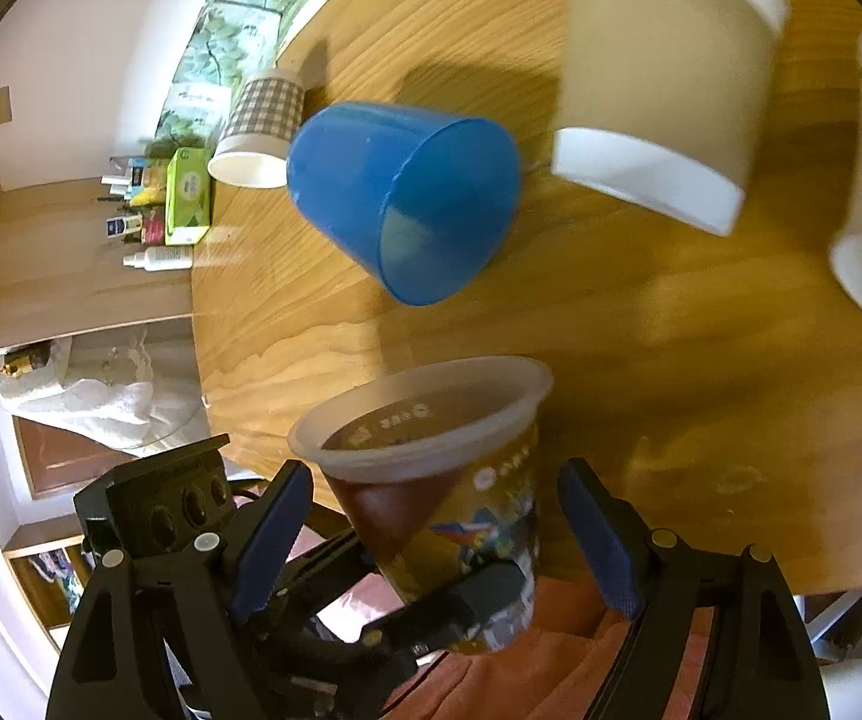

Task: Flip cup upright
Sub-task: 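Grasp the cup with the right tool while the left tool opens and releases it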

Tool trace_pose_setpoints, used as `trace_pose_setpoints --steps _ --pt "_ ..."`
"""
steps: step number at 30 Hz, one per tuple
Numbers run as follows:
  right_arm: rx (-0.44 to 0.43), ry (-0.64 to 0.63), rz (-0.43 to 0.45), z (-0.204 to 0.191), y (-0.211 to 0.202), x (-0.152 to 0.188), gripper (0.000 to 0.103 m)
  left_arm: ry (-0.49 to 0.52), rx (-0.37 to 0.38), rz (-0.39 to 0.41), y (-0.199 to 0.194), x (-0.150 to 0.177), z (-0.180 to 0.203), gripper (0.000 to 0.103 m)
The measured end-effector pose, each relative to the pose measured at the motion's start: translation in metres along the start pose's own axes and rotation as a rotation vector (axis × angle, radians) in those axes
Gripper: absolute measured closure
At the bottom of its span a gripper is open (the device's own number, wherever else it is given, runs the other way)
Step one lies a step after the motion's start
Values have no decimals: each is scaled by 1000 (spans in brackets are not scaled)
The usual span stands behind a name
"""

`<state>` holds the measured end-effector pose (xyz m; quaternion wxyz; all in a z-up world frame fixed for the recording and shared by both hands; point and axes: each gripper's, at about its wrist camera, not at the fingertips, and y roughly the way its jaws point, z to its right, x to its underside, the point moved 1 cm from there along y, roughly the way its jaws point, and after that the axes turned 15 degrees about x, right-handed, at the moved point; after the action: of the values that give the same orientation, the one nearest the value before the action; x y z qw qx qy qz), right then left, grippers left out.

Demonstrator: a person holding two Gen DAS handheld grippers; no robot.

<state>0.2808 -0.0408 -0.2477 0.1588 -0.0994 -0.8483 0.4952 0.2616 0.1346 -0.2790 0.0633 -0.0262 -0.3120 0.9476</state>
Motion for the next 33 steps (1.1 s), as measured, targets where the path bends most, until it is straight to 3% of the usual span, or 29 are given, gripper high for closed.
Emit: trace_pose_setpoints --steps 8,19,28,33 --pt "13 -20 -18 -11 12 -3 19 -5 37 -20 -3 1 -2 28" --pt "18 -59 39 -15 14 -1 24 11 19 -26 -6 -1 0 29" --pt "-56 -85 168 -21 -2 11 25 24 86 2 -24 5 7 26" --pt "-54 -116 273 -24 -22 13 25 39 45 8 -34 11 5 25"
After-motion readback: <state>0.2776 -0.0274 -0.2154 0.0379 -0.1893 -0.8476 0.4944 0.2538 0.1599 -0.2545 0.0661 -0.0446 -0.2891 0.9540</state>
